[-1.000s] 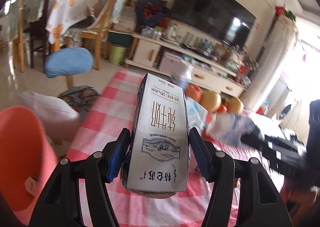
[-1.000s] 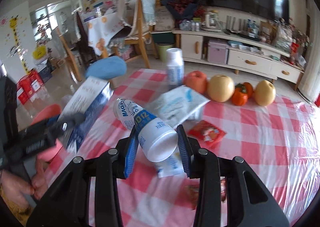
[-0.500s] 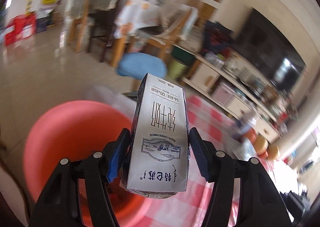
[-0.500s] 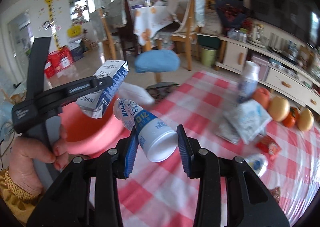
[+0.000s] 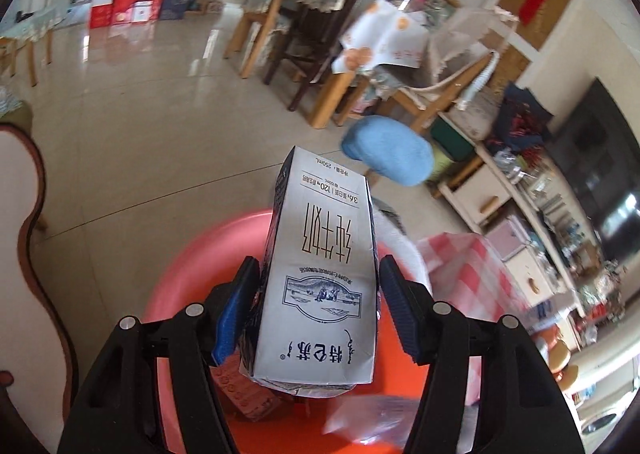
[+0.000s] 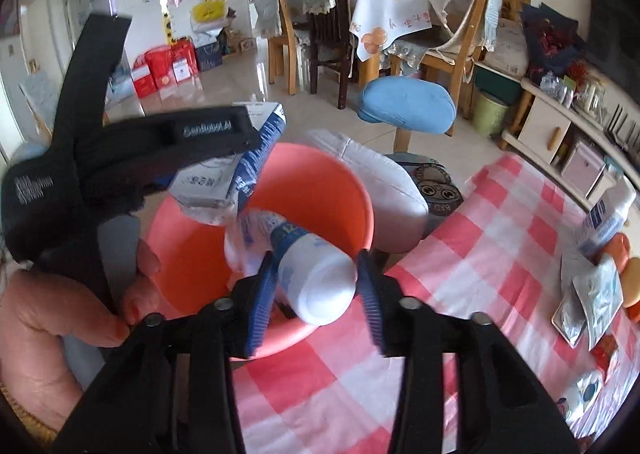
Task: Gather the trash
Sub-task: 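Lower the carton and bottle into the pink bucket and open both grippers, then move both grippers back from the bucket over the table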
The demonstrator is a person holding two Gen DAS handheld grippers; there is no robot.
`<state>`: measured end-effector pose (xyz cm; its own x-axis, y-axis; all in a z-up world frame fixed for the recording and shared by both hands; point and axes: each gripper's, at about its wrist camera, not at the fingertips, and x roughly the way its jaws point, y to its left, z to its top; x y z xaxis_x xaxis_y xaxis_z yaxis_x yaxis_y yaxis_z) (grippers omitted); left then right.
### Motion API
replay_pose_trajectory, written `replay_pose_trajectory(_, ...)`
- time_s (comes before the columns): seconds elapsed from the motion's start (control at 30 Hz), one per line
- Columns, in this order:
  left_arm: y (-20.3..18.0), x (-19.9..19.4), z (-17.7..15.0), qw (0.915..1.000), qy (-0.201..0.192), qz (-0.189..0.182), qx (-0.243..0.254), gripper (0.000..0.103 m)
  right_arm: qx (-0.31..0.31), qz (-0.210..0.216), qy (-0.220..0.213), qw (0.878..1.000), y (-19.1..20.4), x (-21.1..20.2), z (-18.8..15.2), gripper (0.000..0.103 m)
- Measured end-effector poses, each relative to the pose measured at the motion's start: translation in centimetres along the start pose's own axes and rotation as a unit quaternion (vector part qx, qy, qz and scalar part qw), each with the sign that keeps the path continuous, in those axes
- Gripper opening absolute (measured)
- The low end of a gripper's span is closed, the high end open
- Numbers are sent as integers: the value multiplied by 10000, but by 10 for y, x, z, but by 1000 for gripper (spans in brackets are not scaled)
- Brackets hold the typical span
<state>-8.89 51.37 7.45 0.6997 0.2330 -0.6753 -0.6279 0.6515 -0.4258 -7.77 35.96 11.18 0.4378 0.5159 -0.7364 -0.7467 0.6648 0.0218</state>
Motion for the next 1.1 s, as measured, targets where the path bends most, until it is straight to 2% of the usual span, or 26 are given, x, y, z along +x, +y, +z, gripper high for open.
replay_pose_trajectory(0.07,2,3,0,10000,39,55,-49,75,123,62,-136,9998,-4,-5,-5,64)
replay_pose_trajectory(0.17,-5,3,-2,9998,-76,131,101,77,269,-140,-388,9988,-18,-24,-12,76)
replay_pose_trajectory(0.3,-20,-1,-9,9987,-252,90,426,83,442,-419,-454,9971,-44,-44,-21,80)
replay_pose_trajectory(0.4,-34,-6,-13,9966,-537,-79,627,87,588,-591,-431,9956,-64,-59,-30,83)
replay_pose_trajectory(0.43,-40,-9,-16,9951,-655,-250,690,88,626,-670,-408,9949,-71,-65,-33,83)
replay_pose_trajectory(0.6,-67,-18,-31,9865,-928,-651,1178,91,751,-897,-403,9923,-95,-91,-47,84)
replay_pose_trajectory(0.8,-102,-26,-51,9726,-855,-968,1931,92,815,-1082,-561,9892,-110,-130,-59,86)
replay_pose_trajectory(0.9,-114,-30,-58,9667,-751,-1174,2145,92,794,-1159,-648,9880,-114,-143,-62,90)
replay_pose_trajectory(1.0,-121,-32,-65,9640,-744,-1199,2255,92,793,-1191,-721,9871,-117,-152,-67,90)
replay_pose_trajectory(1.1,-125,-29,-67,9651,-586,-1222,2239,92,908,-1158,-777,9861,-121,-156,-75,90)
